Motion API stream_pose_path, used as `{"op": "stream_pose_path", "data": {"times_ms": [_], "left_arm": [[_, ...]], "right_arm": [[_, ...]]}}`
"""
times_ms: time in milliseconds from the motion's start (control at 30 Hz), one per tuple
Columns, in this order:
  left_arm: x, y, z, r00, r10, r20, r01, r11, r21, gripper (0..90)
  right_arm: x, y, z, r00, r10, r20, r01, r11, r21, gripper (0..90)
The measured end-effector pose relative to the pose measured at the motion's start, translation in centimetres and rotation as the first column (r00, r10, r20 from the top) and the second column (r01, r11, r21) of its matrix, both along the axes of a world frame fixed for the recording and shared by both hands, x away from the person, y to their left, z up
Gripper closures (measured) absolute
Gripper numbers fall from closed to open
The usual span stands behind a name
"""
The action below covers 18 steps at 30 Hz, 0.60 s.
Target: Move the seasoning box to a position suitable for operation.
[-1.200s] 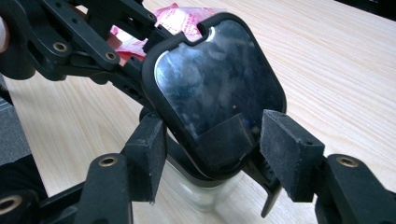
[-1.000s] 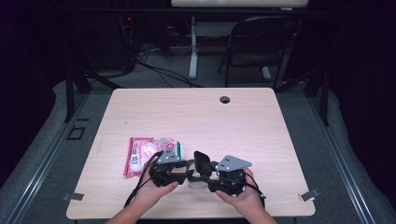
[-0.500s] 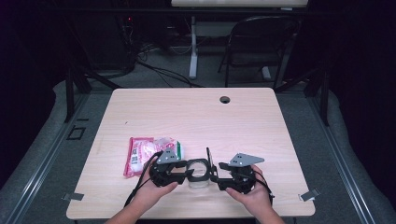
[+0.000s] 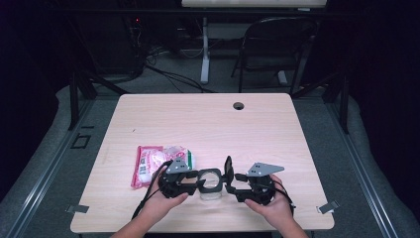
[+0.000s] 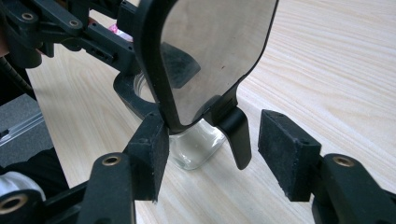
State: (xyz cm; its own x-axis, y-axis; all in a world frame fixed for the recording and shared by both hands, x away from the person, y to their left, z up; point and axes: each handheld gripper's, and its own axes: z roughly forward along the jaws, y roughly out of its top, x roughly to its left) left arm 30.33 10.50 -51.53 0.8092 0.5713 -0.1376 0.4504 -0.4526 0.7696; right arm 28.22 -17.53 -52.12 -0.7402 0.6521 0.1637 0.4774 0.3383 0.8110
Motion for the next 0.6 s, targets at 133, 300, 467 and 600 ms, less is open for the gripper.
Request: {"op": "stream_pose_path", "data": {"times_ms": [133, 300, 467, 600], "left_arm": [[0.0, 0.0, 0.0, 1.0, 0.0, -0.001, 0.0, 1.0, 0.0, 56.9], [0.0, 0.0, 0.0, 1.0, 0.001, -0.001, -0.001, 1.0, 0.0, 56.9], [0.0, 0.0, 0.0, 1.0, 0.001, -0.001, -0.001, 1.0, -0.001, 56.9], [0.0, 0.0, -0.1, 1.0, 0.003, 0.001, -0.003, 1.0, -0.004, 56.9]], "right_arm": [[0.1, 0.0, -0.3, 0.9998, 0.017, -0.009, -0.018, 0.999, -0.035, 45.5], [0.3, 0.4, -1.4, 1.0, -0.001, -0.005, 0.001, 0.989, -0.145, 57.0], [0.6, 0.6, -2.0, 0.9989, -0.019, -0.044, 0.012, 0.99, -0.139, 63.4], [0.6, 0.9, -2.4, 0.9986, -0.031, -0.044, 0.024, 0.988, -0.153, 66.6]]}}
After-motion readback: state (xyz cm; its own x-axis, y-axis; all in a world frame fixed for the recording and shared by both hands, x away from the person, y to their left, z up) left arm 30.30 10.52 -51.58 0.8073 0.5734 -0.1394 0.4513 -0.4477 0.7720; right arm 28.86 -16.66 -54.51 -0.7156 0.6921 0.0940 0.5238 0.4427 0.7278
